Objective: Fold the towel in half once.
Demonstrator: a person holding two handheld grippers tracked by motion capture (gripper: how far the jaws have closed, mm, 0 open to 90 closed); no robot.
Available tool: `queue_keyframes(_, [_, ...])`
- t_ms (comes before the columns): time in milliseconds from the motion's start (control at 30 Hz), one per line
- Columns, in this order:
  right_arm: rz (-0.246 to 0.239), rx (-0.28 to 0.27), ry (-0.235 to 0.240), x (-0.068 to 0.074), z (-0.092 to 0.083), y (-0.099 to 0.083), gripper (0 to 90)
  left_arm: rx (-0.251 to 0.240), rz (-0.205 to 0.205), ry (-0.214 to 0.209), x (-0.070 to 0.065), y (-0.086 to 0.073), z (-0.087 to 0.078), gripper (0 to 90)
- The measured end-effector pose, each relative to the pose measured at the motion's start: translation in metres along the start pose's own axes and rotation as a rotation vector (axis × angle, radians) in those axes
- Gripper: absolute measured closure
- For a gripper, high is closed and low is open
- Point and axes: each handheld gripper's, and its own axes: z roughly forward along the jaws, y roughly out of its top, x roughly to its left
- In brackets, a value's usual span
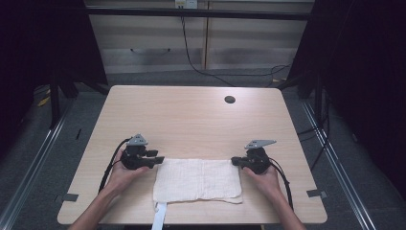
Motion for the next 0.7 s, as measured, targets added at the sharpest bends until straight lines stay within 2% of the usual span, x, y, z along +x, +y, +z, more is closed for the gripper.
queue_keyframes(67, [0.006, 0.005, 0.002, -0.001, 0.001, 0.001, 87.6, 0.025, 0.022, -0.019, 0.001, 0.003, 0.003, 57.8])
queue_keyframes(100, [0.001, 0.01, 0.003, -0.001, 0.001, 0.002, 87.6, 0.017, 0.03, -0.024, 0.001, 0.004, 0.005, 59.0])
queue_keyframes(167, [-0.009, 0.03, -0.005, -0.002, 0.004, 0.008, 87.7, 0.037, 0.033, -0.03, 0.002, 0.002, 0.008, 63.5])
queue_keyframes(200, [-0.011, 0.033, -0.007, -0.002, 0.006, 0.01, 87.7, 0.037, 0.057, -0.039, 0.0, -0.001, 0.008, 66.0])
queue_keyframes(233, [-0.015, 0.033, -0.006, -0.003, 0.008, 0.012, 87.7, 0.038, 0.063, -0.046, -0.001, -0.002, 0.008, 68.5])
queue_keyframes(333, [0.008, 0.015, 0.007, -0.005, 0.01, 0.012, 87.8, 0.043, 0.084, -0.029, -0.005, -0.004, 0.006, 75.0])
queue_keyframes(467, [0.007, 0.011, 0.003, -0.005, 0.01, 0.012, 87.8, 0.04, 0.091, -0.031, -0.007, -0.006, 0.005, 83.4])
queue_keyframes(567, [0.012, 0.006, 0.001, -0.005, 0.01, 0.013, 88.0, 0.041, 0.093, -0.025, -0.008, -0.006, 0.005, 85.0])
queue_keyframes(700, [0.007, -0.043, 0.003, -0.004, 0.005, 0.017, 88.1, 0.037, 0.078, -0.007, -0.001, -0.004, 0.006, 85.4])
